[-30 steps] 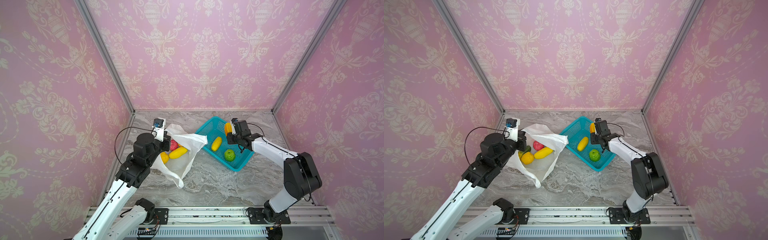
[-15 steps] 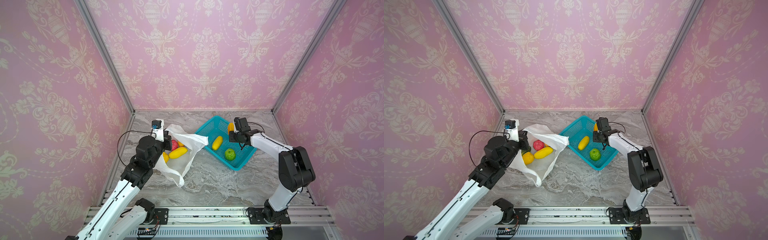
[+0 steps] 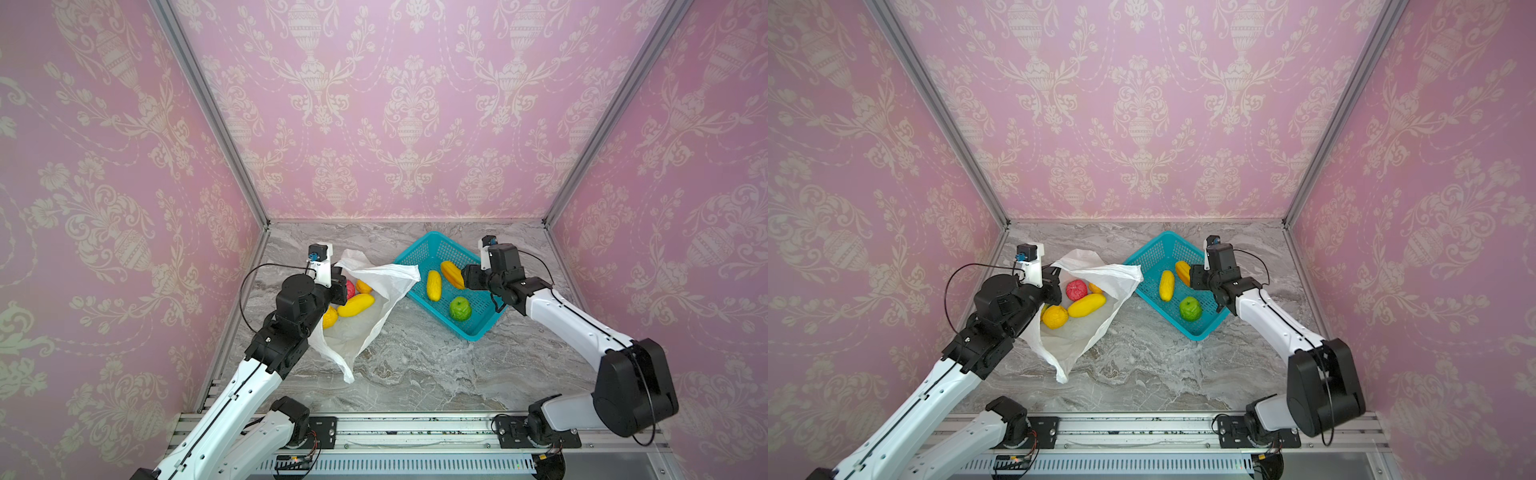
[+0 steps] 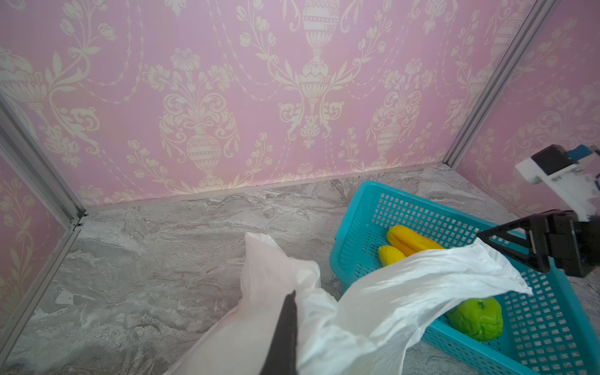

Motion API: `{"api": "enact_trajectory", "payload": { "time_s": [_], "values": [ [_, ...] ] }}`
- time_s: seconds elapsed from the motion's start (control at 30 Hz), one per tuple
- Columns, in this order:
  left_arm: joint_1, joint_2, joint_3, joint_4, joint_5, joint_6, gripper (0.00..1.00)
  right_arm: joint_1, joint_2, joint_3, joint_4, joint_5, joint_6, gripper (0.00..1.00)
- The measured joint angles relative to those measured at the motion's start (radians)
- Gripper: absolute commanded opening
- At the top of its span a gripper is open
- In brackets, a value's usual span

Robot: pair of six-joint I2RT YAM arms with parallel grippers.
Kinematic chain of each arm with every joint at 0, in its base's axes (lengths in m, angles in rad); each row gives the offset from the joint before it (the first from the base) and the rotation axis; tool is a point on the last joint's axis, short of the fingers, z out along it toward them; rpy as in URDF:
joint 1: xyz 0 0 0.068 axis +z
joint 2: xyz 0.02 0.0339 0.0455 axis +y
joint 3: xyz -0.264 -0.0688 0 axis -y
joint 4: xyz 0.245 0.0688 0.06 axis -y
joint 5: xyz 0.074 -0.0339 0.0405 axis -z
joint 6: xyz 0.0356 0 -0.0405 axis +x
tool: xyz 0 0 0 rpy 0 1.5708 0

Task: Untie the knot of the plastic bag and take out the fruit
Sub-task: Place the fruit in the basket, then pick up the fruit from the plastic bag.

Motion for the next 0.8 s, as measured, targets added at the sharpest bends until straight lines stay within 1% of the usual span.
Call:
{"api": "enact_trajectory", "payload": {
  "time_s": [0.07,0.13,0.2,0.27,0.33,0.43,0.5,0.57,0.6,0.67,0.8],
  "values": [
    [0.0,-0.009,0.0,0.0,0.0,0.0,0.0,0.086,-0.119,-0.026,0.02,0.009,-0.033,0.51],
    [0.0,-0.012,0.0,0.0,0.002,0.0,0.0,0.203,-0.232,-0.047,0.053,-0.001,-0.08,0.47],
    [0.0,-0.011,0.0,0.0,0.009,0.0,0.0,0.331,-0.335,-0.076,0.106,-0.037,-0.126,0.46],
    [0.0,-0.011,0.0,0.0,0.012,0.0,0.0,0.423,-0.384,-0.098,0.15,-0.068,-0.173,0.47],
    [0.0,-0.011,0.0,0.0,0.012,0.0,0.0,0.51,-0.393,-0.106,0.175,-0.092,-0.232,0.48],
    [0.0,-0.011,0.0,0.0,0.013,0.0,0.0,0.644,-0.324,-0.104,0.2,-0.113,-0.339,0.49],
    [0.0,-0.011,0.0,0.0,0.015,0.0,0.0,0.713,-0.231,-0.09,0.198,-0.119,-0.408,0.47],
    [0.0,-0.011,0.0,0.0,0.015,0.0,0.0,0.74,-0.137,-0.074,0.195,-0.134,-0.46,0.47],
    [0.0,-0.011,0.0,0.0,0.016,0.0,0.0,0.746,-0.084,-0.065,0.197,-0.138,-0.483,0.45],
    [0.0,-0.011,0.0,0.0,0.017,0.0,0.0,0.746,0.005,-0.051,0.212,-0.141,-0.524,0.42],
    [0.0,-0.011,0.0,-0.004,0.026,-0.001,0.0,0.745,0.197,-0.002,0.26,-0.135,-0.604,0.39]
  ]
}}
